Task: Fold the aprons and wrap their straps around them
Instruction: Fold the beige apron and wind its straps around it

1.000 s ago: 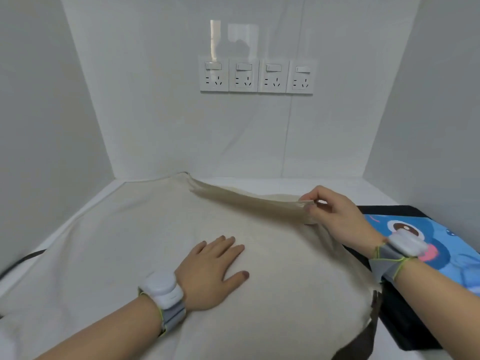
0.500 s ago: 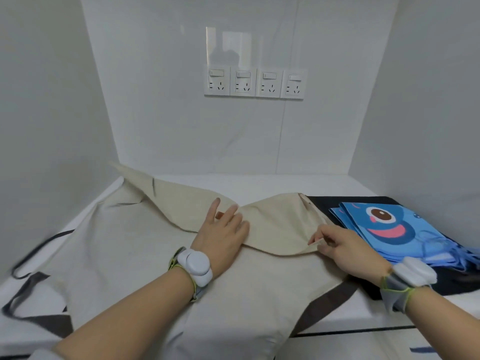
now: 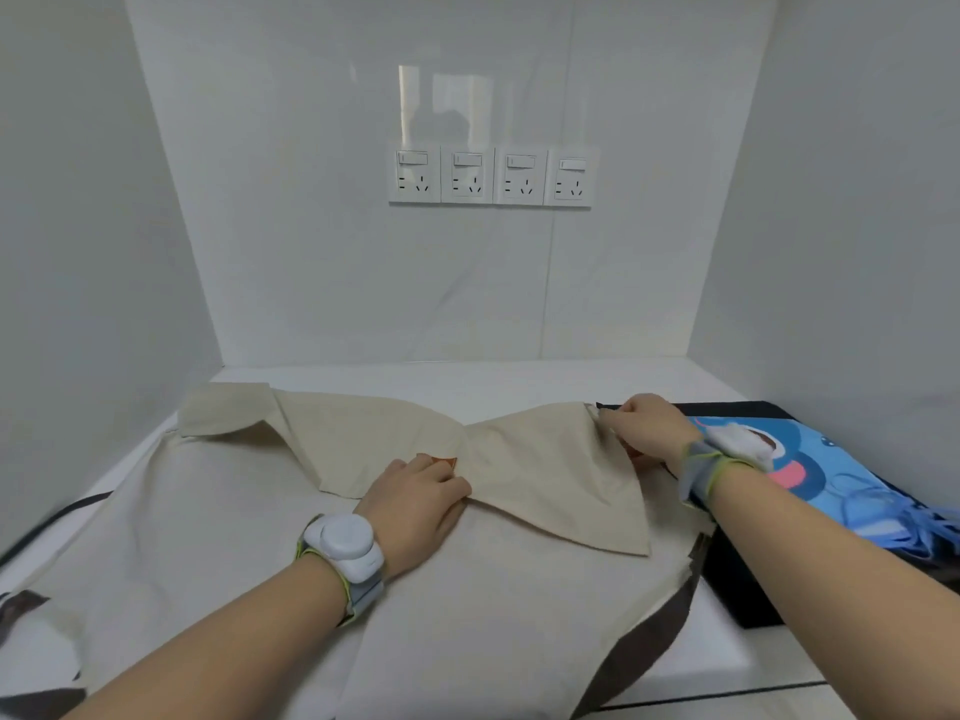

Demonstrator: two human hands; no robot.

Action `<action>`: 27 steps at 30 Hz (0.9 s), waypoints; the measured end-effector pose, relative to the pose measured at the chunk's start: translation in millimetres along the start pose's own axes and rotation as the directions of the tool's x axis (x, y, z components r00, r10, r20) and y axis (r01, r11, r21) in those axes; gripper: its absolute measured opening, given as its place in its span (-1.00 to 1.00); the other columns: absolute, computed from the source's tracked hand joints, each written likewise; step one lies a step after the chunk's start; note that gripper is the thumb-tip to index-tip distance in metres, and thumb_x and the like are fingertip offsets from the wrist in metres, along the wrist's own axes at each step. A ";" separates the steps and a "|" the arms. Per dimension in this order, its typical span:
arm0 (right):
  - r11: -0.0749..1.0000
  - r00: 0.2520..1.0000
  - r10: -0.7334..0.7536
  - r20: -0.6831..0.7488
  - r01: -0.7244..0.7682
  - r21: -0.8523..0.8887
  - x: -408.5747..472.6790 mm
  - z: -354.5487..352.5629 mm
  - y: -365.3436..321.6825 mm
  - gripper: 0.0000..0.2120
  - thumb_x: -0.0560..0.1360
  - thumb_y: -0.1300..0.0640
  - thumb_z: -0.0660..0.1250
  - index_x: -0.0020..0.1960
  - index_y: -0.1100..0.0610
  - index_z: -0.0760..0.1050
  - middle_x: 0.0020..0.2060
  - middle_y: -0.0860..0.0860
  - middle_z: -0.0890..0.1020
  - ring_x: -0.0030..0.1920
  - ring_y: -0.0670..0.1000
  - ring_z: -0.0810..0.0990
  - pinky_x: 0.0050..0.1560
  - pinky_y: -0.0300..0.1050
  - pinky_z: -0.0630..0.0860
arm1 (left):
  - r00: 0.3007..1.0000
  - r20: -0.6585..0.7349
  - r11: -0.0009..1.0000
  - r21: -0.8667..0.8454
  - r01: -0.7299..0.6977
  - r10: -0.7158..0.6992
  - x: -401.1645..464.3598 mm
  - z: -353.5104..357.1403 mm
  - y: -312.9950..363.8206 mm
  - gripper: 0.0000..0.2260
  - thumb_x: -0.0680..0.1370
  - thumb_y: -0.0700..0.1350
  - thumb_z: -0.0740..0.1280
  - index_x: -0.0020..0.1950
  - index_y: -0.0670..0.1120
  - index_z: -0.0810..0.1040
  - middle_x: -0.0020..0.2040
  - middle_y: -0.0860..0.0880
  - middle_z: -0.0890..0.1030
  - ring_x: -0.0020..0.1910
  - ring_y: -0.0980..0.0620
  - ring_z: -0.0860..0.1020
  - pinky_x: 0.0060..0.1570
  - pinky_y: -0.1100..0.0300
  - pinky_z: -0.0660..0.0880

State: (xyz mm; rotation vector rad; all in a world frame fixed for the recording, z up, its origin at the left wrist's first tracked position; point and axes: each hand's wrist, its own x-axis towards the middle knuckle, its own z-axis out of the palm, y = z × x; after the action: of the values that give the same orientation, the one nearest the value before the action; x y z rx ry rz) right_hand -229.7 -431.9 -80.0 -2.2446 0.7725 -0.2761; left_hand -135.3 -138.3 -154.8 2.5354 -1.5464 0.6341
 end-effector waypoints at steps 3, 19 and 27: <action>0.950 0.999 -0.027 -0.023 0.019 -0.310 24.2 7.4 -10.2 -0.59 0.51 -0.10 0.28 -0.35 0.17 0.38 -0.41 0.06 0.50 -0.34 0.10 0.47 -0.37 -0.16 0.31 | 0.996 0.085 0.994 -0.104 0.031 -0.022 -3.9 -4.3 1.0 -0.59 0.58 0.16 -0.03 0.13 0.09 0.57 0.05 0.11 0.55 0.07 0.03 0.50 -0.05 0.09 0.46; 0.989 0.989 0.002 -0.149 0.019 0.145 45.2 -26.4 8.0 -0.96 0.42 0.27 0.19 -0.20 0.22 0.39 -0.23 0.33 0.56 -0.18 0.32 0.61 -0.07 0.24 0.61 | 0.817 0.375 0.860 -0.088 0.502 -0.438 52.6 31.9 11.0 -0.53 0.57 0.34 -0.16 0.46 0.45 -0.25 0.56 0.25 -0.23 0.55 0.07 -0.29 0.33 -0.45 -0.26; 0.809 0.956 0.205 0.210 -0.286 0.513 26.7 -33.0 17.2 -0.92 0.51 0.23 0.26 -0.07 0.25 0.43 -0.24 0.20 0.53 -0.33 0.16 0.54 -0.30 -0.02 0.61 | 0.807 0.378 0.860 -0.054 0.507 -0.453 51.9 34.4 13.6 -0.52 0.56 0.36 -0.18 0.45 0.45 -0.24 0.57 0.24 -0.21 0.55 0.02 -0.30 0.31 -0.47 -0.28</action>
State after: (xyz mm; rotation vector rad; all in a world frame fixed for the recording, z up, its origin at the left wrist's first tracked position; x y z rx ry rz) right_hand -229.6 -476.5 -69.7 -1.5915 0.7823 -0.1724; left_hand -116.4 -197.9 -166.9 2.8562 -0.8879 -0.0120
